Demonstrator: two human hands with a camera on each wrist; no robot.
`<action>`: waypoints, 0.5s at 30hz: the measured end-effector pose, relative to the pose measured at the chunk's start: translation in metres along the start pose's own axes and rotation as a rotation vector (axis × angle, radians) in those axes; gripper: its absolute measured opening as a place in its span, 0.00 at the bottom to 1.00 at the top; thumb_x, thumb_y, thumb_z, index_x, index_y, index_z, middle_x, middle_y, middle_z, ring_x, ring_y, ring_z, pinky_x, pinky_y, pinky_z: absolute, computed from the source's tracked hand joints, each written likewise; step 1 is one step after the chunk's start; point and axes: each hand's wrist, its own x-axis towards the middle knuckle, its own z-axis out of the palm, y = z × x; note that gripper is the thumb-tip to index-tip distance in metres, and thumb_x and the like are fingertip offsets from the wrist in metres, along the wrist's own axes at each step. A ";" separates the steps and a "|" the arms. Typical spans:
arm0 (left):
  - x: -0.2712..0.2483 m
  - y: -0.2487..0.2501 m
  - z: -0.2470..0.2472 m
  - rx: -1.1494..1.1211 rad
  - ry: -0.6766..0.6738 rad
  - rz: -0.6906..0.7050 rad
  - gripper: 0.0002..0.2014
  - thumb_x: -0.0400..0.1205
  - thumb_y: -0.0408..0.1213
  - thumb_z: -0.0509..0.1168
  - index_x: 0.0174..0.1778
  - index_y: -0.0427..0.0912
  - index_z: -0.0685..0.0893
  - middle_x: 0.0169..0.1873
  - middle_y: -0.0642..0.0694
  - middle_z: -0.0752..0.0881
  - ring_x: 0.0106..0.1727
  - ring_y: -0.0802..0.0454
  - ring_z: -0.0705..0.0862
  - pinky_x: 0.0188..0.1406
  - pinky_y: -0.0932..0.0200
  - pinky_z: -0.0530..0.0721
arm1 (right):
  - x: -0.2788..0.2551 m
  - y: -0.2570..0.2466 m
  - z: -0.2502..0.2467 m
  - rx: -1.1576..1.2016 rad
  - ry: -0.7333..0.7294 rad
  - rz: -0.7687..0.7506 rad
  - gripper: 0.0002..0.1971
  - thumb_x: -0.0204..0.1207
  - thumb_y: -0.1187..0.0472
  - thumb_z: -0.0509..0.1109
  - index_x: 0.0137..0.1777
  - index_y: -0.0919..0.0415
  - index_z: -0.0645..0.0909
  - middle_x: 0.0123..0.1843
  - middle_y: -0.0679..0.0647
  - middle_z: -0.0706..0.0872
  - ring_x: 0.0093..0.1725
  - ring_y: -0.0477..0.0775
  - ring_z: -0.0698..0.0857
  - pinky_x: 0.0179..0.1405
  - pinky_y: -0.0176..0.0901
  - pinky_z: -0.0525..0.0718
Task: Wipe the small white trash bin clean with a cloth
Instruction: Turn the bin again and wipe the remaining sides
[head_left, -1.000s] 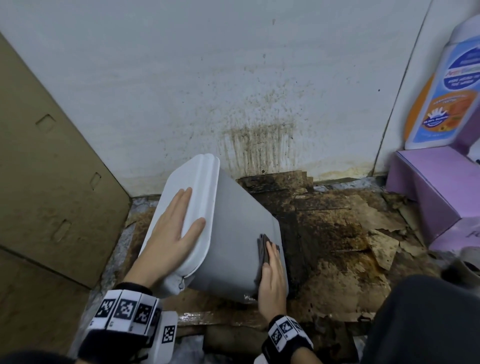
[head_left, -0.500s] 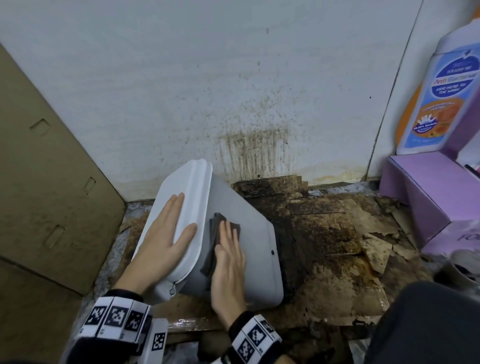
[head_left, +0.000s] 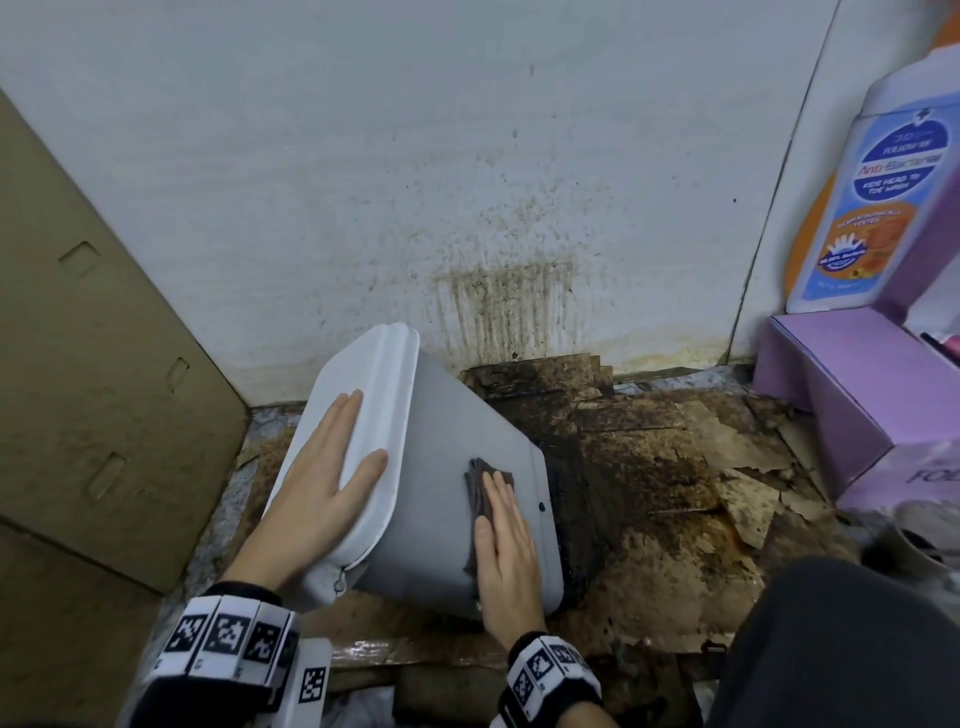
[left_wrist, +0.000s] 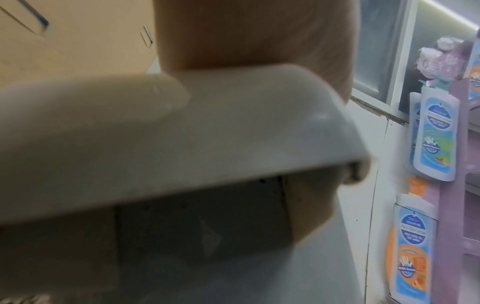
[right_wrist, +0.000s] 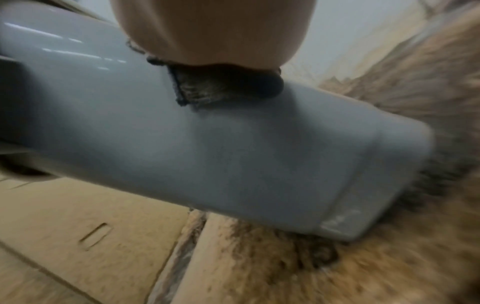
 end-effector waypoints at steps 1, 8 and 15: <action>0.000 0.000 0.000 -0.006 0.000 -0.004 0.36 0.88 0.62 0.57 0.91 0.61 0.50 0.90 0.66 0.50 0.89 0.68 0.48 0.91 0.51 0.49 | 0.000 0.013 -0.003 0.005 0.003 0.051 0.25 0.90 0.37 0.46 0.87 0.29 0.55 0.90 0.31 0.55 0.89 0.32 0.50 0.91 0.49 0.54; 0.002 0.012 0.005 -0.033 0.061 -0.007 0.35 0.88 0.54 0.63 0.91 0.56 0.58 0.89 0.62 0.57 0.89 0.64 0.53 0.91 0.49 0.54 | 0.002 0.048 -0.014 0.133 0.021 0.229 0.23 0.91 0.46 0.58 0.84 0.31 0.58 0.87 0.34 0.59 0.88 0.38 0.56 0.90 0.46 0.52; 0.003 0.008 0.005 -0.030 0.104 0.007 0.37 0.86 0.60 0.63 0.90 0.55 0.61 0.88 0.62 0.61 0.89 0.64 0.56 0.90 0.48 0.56 | 0.012 0.027 -0.007 0.200 0.155 0.354 0.22 0.92 0.56 0.59 0.85 0.50 0.71 0.86 0.49 0.71 0.87 0.52 0.66 0.86 0.45 0.62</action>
